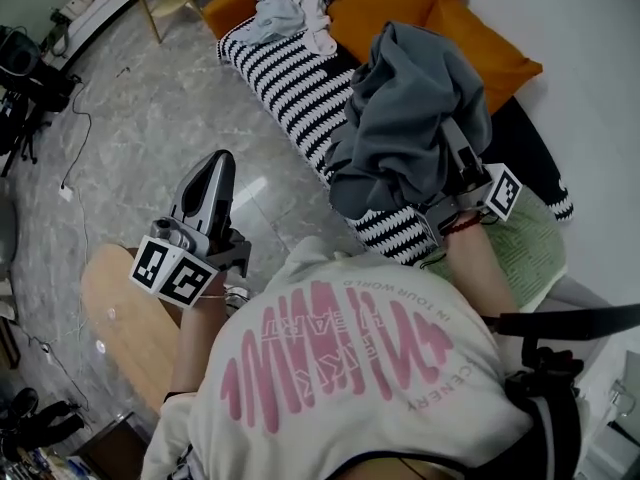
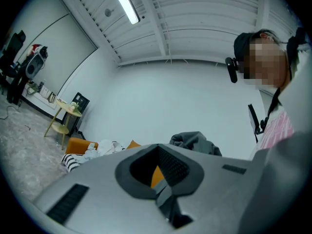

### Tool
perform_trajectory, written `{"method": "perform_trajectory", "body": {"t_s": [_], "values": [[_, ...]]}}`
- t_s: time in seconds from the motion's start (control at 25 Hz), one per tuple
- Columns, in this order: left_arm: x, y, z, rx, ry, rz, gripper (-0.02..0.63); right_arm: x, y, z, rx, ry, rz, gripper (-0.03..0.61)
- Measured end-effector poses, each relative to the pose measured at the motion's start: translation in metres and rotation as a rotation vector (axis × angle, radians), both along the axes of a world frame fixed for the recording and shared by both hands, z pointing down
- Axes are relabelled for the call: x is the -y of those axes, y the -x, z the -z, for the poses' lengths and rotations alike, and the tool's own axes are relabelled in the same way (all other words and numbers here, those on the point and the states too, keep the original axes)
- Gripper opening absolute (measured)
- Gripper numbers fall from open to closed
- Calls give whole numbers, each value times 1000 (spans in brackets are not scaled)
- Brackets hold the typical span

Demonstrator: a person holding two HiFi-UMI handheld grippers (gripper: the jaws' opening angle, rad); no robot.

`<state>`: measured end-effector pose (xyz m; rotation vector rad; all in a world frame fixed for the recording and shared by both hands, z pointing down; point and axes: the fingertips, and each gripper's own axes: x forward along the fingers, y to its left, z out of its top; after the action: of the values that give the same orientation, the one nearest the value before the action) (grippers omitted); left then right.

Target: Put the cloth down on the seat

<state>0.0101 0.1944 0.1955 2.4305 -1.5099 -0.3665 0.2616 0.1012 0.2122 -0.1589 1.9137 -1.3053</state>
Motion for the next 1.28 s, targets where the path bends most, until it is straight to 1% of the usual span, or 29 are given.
{"method": "perform_trajectory", "body": {"t_s": [0.2, 0.32, 0.48, 0.68, 0.8, 0.92, 1.04, 1.28], "values": [[3, 10, 11, -8, -29, 14, 9, 10, 14, -7, 0, 26, 8, 278], [9, 19, 12, -14, -31, 22, 9, 17, 24, -6, -7, 27, 18, 278], [21, 32, 12, -16, -28, -8, 9, 24, 41, 2, -10, 14, 10, 278], [61, 47, 13, -4, -13, -46, 9, 54, 58, 0, -12, 12, -7, 278], [85, 53, 7, 8, -3, -75, 9, 76, 66, -11, -5, 44, -30, 278], [106, 67, 5, 1, 11, -82, 9, 95, 78, -16, -11, 73, -41, 278], [130, 83, 11, -12, 9, -91, 9, 117, 94, -9, -20, 73, -51, 278], [166, 114, 27, -11, 0, -118, 9, 147, 120, 11, -33, 54, -80, 278]]}}
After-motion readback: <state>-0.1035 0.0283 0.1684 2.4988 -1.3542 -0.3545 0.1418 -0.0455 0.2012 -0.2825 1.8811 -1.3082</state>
